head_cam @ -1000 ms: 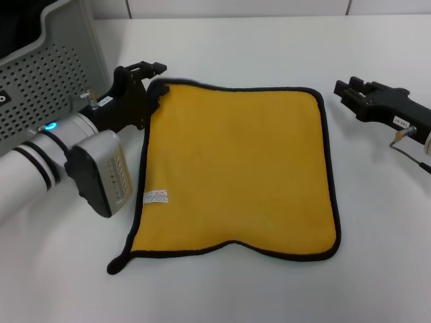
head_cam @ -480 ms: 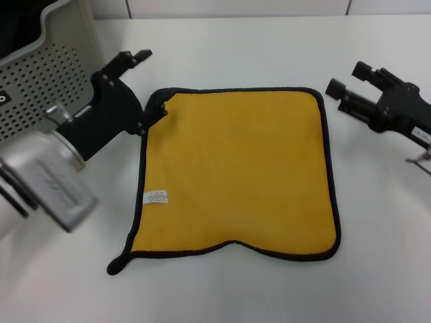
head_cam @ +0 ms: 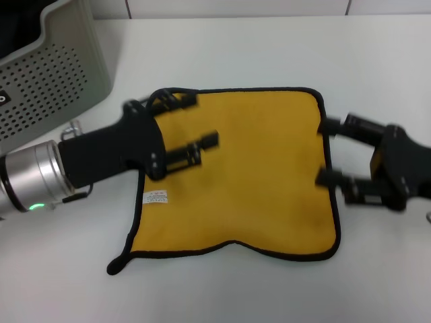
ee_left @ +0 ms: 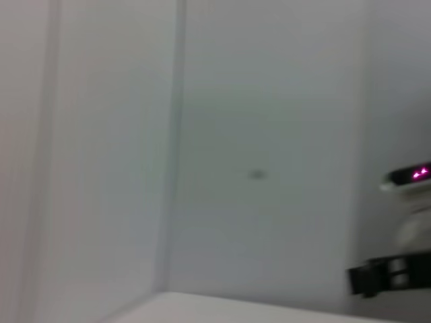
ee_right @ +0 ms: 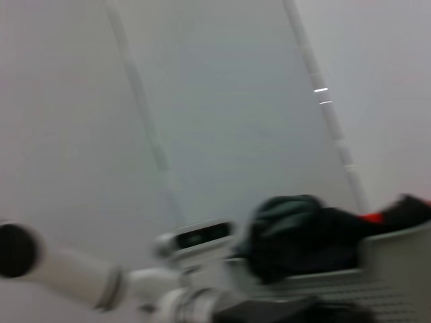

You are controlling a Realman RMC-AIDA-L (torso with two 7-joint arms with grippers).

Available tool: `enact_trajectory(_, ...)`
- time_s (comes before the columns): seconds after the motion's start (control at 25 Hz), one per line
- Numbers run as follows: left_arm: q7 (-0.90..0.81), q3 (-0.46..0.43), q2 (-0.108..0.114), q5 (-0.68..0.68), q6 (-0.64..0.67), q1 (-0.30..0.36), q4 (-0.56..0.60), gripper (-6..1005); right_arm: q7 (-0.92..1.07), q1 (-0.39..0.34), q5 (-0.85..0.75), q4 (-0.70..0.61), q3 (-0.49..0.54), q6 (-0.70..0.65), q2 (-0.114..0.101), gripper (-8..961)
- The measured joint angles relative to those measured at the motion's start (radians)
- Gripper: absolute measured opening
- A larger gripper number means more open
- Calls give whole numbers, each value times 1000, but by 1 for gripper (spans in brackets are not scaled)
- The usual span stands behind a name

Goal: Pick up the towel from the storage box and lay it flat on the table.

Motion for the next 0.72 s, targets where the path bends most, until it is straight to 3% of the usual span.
enact_trajectory(0.2, -195, 0, 31, 112, 244, -37, 46, 701, 30, 4, -94, -58, 4, -123, -5, 872)
enact_trajectory(0.52, -215, 0, 40, 118, 338, -15, 59, 700, 69, -9, -114, -103, 7, -188, -21, 872)
enact_trajectory(0.72, -214, -4, 34, 116, 354, 9, 59, 698, 67, -9, -118, -103, 7, -189, -16, 872)
